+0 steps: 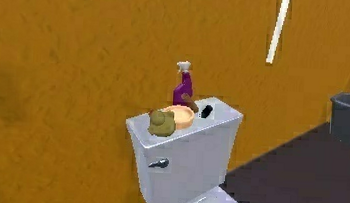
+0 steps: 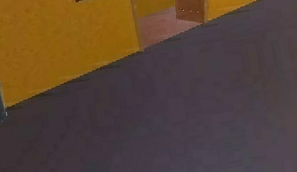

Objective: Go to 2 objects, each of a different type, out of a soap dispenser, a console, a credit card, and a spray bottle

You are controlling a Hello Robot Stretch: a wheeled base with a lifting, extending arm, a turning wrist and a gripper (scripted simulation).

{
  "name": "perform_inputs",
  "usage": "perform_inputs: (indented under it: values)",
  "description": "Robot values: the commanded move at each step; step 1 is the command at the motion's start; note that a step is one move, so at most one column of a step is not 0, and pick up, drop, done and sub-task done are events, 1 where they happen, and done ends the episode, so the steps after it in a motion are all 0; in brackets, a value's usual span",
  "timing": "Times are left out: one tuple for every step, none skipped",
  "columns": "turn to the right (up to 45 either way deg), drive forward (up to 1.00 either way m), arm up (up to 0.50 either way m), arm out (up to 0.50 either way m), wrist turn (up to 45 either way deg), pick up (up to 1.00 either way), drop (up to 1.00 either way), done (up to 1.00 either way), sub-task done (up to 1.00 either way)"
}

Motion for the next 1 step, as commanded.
perform_inputs:
  values:
    - [0.0,0.00,0.00,0.00,0.0,0.00,0.00,1.00,0.00]
